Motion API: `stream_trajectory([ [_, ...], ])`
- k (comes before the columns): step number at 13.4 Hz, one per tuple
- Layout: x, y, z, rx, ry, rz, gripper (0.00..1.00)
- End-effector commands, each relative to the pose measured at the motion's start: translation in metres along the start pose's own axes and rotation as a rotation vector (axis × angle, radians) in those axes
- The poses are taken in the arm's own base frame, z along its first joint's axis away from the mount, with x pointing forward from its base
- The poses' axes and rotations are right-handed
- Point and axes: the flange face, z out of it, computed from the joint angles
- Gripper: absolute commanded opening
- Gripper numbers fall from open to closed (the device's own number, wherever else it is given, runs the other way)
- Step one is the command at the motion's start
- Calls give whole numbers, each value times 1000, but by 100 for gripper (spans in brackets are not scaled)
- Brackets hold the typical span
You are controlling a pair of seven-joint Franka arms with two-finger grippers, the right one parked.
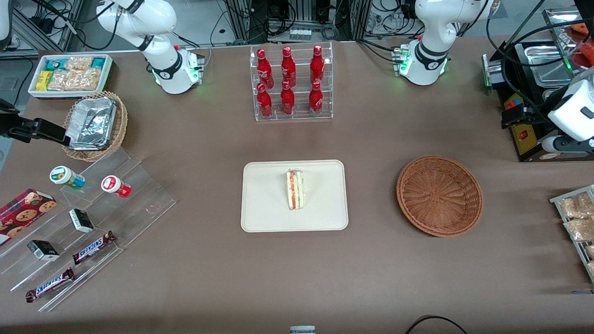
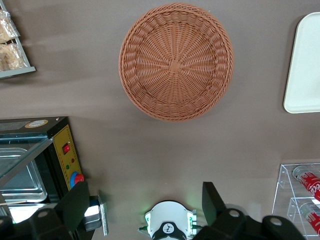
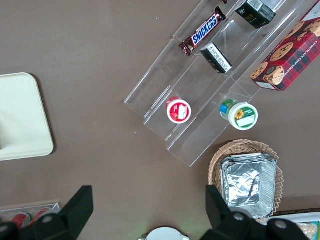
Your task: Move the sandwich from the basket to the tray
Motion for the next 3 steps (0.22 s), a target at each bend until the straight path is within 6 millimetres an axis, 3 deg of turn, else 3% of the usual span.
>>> stream_trajectory([
  [1,-2,2,-6,4,19,20,100],
  [3,-2,3,-6,10,19,19,100],
])
